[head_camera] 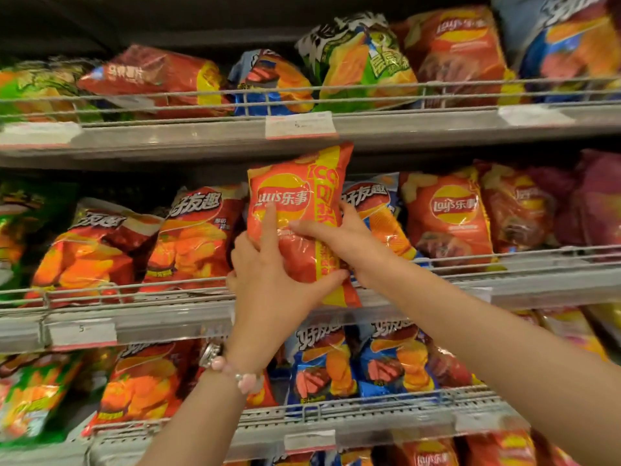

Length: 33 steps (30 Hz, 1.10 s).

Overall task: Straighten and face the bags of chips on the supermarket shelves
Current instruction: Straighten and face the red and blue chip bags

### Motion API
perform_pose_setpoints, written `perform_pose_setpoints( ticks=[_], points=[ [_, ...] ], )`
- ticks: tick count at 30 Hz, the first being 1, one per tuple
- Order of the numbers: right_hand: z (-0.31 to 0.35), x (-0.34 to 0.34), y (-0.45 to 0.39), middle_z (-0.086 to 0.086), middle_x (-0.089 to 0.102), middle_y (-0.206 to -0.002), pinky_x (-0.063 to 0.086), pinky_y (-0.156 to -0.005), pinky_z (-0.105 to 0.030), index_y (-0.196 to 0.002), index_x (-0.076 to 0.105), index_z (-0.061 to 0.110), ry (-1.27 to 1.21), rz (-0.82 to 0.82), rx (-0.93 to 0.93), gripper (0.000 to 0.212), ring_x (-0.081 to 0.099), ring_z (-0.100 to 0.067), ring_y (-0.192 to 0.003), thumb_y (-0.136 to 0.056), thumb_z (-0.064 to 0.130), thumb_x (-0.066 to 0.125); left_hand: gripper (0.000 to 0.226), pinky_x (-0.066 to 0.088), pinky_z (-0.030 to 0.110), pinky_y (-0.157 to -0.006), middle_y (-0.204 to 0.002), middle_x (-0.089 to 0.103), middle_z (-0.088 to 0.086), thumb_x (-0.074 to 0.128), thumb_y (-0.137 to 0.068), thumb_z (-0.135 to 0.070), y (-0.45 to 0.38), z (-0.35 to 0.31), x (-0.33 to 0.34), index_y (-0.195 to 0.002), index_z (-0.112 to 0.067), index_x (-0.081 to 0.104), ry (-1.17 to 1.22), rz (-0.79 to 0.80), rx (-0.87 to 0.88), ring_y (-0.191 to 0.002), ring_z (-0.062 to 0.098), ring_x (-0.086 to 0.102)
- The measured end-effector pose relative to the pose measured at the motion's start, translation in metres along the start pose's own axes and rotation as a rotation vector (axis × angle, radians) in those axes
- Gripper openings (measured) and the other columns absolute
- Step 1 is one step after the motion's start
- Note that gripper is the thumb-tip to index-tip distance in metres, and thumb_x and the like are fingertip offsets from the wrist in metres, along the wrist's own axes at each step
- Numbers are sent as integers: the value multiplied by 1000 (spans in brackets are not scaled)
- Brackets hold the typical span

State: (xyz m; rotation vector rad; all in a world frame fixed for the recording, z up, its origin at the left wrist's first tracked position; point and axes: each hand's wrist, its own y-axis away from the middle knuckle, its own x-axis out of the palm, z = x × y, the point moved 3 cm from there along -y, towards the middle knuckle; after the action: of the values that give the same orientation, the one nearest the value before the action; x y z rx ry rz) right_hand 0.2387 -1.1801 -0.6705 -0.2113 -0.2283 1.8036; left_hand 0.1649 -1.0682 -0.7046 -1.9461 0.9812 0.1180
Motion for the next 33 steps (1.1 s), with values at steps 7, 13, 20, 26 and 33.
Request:
perform_pose_setpoints(
  ticks=[7, 13, 20, 26, 33],
  points=[
    [14, -82, 13, -7, 71, -108, 59, -75, -41, -129, 50, 18, 65, -66, 64, 88, 72, -26, -89, -51, 38, 85, 106, 35, 48, -108, -134, 33, -15, 61, -52, -81, 0, -19, 23, -142, -46, 16, 209, 116, 147, -131, 12, 36],
    [14, -169, 29, -10, 75, -87, 57, -54, -33, -99, 68, 15, 28, -104, 181, 52, 73, -23, -68, -52, 35, 77, 112, 31, 52, -108, -137, 31, -11, 64, -51, -80, -8, -43, 63, -145, -39, 18, 102, 319, 340, -131, 14, 28],
    [18, -240, 34, -9, 75, -96, 58, -59, -37, -108, 64, 18, -23, -252, 132, 56, 73, -26, -80, -57, 38, 77, 115, 4, 59, -115, -148, 21, 7, 70, -58, -74, -27, -83, 130, -148, -26, 18, -236, 325, 549, -139, 21, 11],
    [34, -304, 42, -9, 75, -97, 59, -65, -40, -110, 64, 17, 50, -405, 117, 49, 72, -27, -83, -67, 36, 76, 120, 2, 59, -114, -155, 14, 11, 72, -55, -74, -41, -114, 192, -149, -23, 16, -405, 413, 593, -146, 30, 4],
    [37, -367, 28, -3, 72, -91, 56, -51, -34, -97, 60, 24, 132, -531, 57, 25, 73, -19, -70, -79, 34, 75, 141, -7, 63, -111, -157, -23, 8, 56, -44, -92, -50, -105, 237, -136, -41, -38, -593, 397, 641, -146, 31, -16]
  ],
)
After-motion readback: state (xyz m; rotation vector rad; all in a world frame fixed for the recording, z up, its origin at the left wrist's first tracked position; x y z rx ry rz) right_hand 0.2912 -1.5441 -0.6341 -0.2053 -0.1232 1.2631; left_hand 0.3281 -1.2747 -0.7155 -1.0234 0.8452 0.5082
